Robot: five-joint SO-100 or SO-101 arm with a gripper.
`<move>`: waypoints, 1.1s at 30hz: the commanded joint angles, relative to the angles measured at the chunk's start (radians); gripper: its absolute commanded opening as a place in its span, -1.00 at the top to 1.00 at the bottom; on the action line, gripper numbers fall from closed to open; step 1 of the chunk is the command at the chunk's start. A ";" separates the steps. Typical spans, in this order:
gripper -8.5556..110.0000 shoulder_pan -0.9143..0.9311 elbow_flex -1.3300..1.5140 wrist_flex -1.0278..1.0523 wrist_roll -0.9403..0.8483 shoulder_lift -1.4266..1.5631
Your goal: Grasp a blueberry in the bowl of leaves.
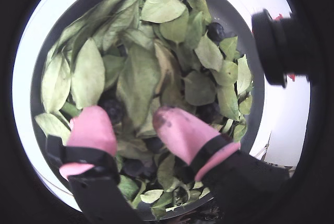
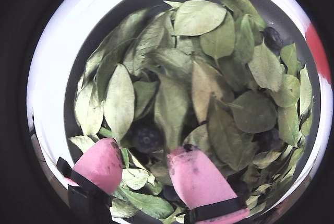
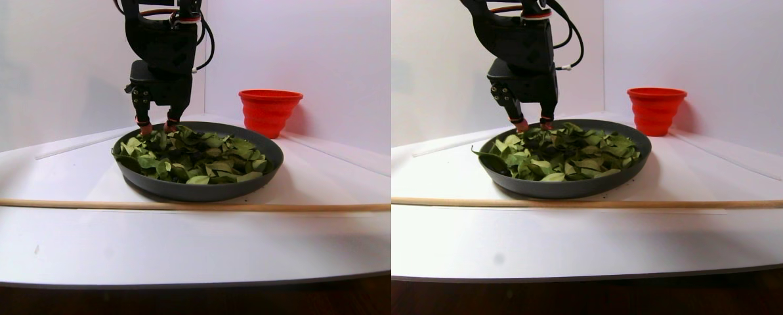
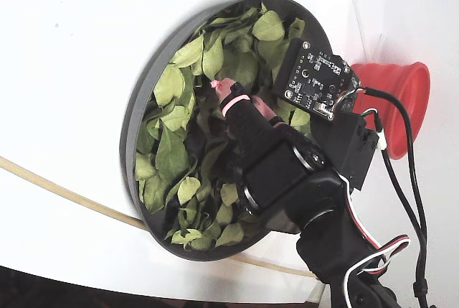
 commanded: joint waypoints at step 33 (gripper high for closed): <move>0.54 0.003 -0.060 -0.150 0.044 -0.123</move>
